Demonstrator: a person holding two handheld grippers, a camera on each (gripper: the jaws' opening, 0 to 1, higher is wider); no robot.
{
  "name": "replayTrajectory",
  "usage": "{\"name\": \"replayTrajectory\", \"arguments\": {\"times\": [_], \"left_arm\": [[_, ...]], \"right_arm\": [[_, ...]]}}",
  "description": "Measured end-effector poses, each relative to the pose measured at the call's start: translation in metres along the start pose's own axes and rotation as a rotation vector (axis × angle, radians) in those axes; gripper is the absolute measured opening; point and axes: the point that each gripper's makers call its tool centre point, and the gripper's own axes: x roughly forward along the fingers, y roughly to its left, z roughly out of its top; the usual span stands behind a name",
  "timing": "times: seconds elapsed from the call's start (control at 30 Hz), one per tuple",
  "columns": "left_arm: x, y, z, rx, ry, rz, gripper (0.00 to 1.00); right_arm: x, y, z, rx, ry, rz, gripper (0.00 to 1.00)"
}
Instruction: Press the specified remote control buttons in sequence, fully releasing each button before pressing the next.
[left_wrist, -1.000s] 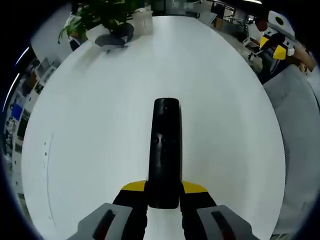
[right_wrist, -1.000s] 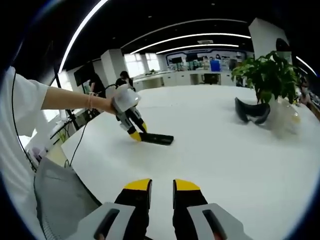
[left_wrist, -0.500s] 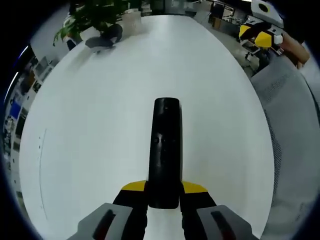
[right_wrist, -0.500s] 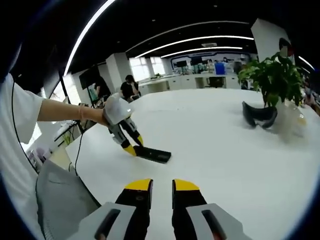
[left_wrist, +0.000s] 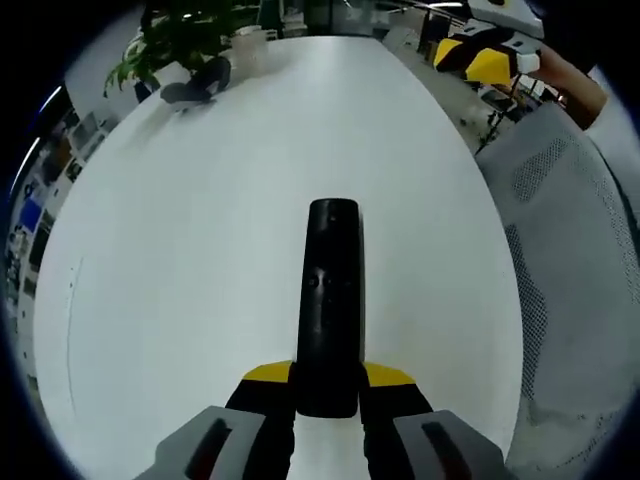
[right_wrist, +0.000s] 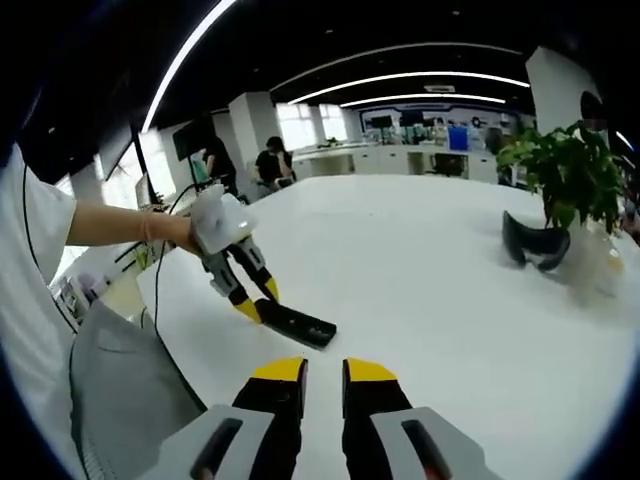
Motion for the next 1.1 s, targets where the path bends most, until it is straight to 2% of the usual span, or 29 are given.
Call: {"name": "replayTrajectory", "arguments": {"times": [0.17,0.43,0.77,0.83,0.87,0.93,1.1], "left_arm": [[0.001,-0.018,0.0,0.017,-0.002,-0.007,0.24],[0.002,-0.039,0.002,0.026,-0.026,-0.005,0.24],[0.004,-0.067,0.005,0.029,-0.062,-0.011,0.24],[0.004,-0.072,0.006,0.028,-0.073,-0.009,0.24],[0.004,-0.074,0.007,0.028,-0.076,-0.008,0.24],[0.005,-0.08,0.007,0.03,-0.081,-0.011,0.24],[0.005,-0.088,0.007,0.06,-0.071,-0.003,0.24]], "right_arm": [[0.005,0.006,0.001,-0.012,0.01,0.025,0.1],[0.019,0.014,-0.007,-0.102,0.083,0.079,0.09],[0.033,0.026,-0.017,-0.325,0.219,0.181,0.06],[0.037,0.03,-0.022,-0.343,0.258,0.197,0.06],[0.039,0.035,-0.024,-0.381,0.272,0.23,0.06],[0.041,0.037,-0.03,-0.41,0.307,0.236,0.03],[0.044,0.043,-0.046,-0.544,0.409,0.29,0.02]]}}
